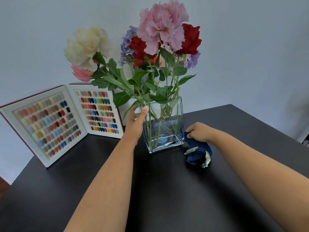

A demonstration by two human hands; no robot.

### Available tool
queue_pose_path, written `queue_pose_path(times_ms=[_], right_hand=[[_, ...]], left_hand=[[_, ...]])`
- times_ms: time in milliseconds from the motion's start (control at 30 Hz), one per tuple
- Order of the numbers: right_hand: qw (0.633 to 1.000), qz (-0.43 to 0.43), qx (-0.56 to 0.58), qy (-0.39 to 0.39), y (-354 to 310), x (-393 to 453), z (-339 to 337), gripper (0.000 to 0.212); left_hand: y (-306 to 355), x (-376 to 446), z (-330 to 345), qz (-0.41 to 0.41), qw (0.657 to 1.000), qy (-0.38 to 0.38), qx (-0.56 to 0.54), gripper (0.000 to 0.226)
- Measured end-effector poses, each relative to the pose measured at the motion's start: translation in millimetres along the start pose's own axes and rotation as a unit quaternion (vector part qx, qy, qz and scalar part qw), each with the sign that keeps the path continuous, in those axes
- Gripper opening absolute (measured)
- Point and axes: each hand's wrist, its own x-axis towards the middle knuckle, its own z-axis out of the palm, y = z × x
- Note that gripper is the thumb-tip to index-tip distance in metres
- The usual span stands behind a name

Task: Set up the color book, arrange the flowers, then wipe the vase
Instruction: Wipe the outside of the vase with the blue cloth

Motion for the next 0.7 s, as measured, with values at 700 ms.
queue_pose_path(times_ms=[700], right_hand=[[0.974, -0.051, 0.196, 0.100, -36.7, -18.9, -37.3, 0.018]], left_hand=[[0.0, -0.1, -3.8, -0.007, 1.000, -0.007, 0.002, 0.070]])
